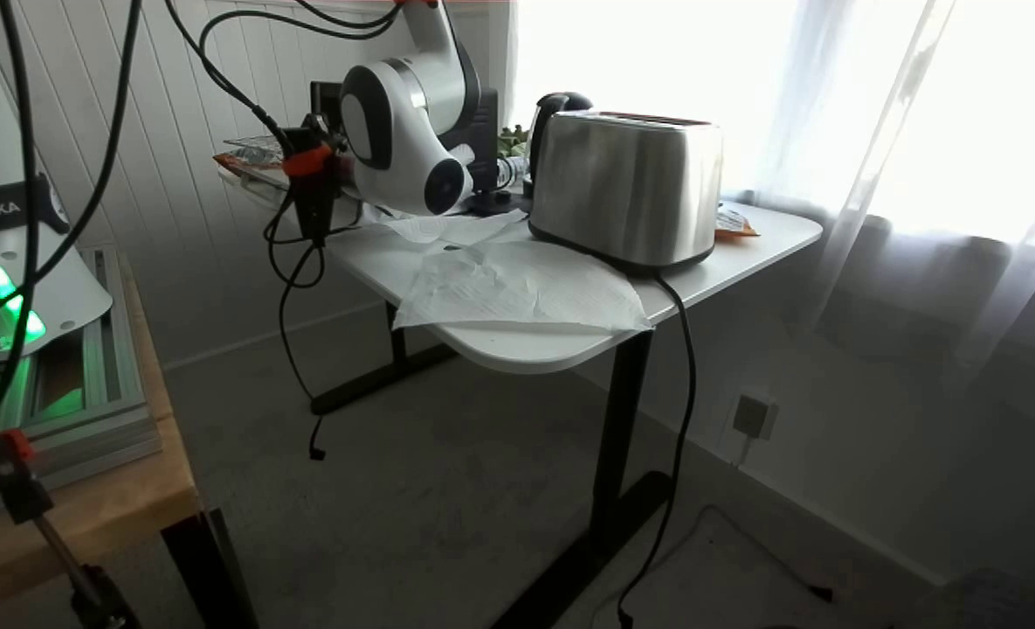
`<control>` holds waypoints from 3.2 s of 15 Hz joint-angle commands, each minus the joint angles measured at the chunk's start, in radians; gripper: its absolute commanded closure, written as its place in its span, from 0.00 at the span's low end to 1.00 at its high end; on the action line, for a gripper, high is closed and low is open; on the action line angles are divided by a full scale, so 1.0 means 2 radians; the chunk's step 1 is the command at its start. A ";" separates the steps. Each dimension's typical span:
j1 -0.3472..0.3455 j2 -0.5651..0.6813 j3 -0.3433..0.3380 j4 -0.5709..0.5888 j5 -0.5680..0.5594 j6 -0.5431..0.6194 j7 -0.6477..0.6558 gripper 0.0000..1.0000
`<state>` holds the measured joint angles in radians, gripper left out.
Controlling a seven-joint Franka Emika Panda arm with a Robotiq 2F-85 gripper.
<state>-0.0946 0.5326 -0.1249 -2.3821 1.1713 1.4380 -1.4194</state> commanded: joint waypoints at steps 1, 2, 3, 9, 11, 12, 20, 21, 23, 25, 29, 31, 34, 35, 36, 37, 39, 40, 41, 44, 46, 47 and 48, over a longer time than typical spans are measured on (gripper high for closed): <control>-0.006 -0.010 0.003 -0.013 0.004 -0.005 0.005 0.98; -0.005 -0.008 0.003 -0.014 0.008 -0.003 0.005 0.98; -0.006 -0.006 0.003 -0.015 0.009 -0.003 0.004 0.98; 0.001 0.002 0.008 -0.024 0.005 0.003 -0.002 0.98; 0.000 0.004 0.008 -0.027 0.008 0.003 -0.004 0.98; -0.001 0.004 0.008 -0.029 0.011 0.004 -0.005 0.98; 0.001 0.000 0.005 -0.048 0.067 0.010 0.000 0.98; 0.002 0.000 0.004 -0.051 0.069 0.012 0.002 0.98; 0.005 -0.004 0.001 -0.057 0.073 0.019 0.005 0.98; 0.004 -0.006 0.000 -0.060 0.077 0.021 0.004 0.98; 0.005 -0.009 0.000 -0.063 0.086 0.024 0.009 0.98; 0.007 -0.012 0.001 -0.066 0.099 0.029 0.018 0.98; 0.009 -0.020 0.001 -0.077 0.118 0.033 0.023 0.98; 0.009 -0.022 0.001 -0.080 0.122 0.032 0.023 0.98; 0.008 -0.024 0.001 -0.084 0.128 0.031 0.023 0.98; 0.008 -0.026 0.000 -0.087 0.131 0.031 0.022 0.98; 0.009 -0.030 -0.002 -0.093 0.131 0.032 0.017 0.98; 0.008 -0.032 -0.004 -0.096 0.128 0.033 0.015 0.98; 0.008 -0.035 -0.006 -0.098 0.123 0.034 0.012 0.98; 0.005 -0.037 -0.010 -0.099 0.104 0.031 0.005 0.98; 0.004 -0.038 -0.011 -0.101 0.101 0.029 0.001 0.98; 0.004 -0.040 -0.011 -0.103 0.098 0.027 -0.002 0.98; 0.003 -0.042 -0.012 -0.106 0.093 0.026 -0.008 0.98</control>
<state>-0.0896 0.4977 -0.1300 -2.5465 1.3904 1.4821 -1.4070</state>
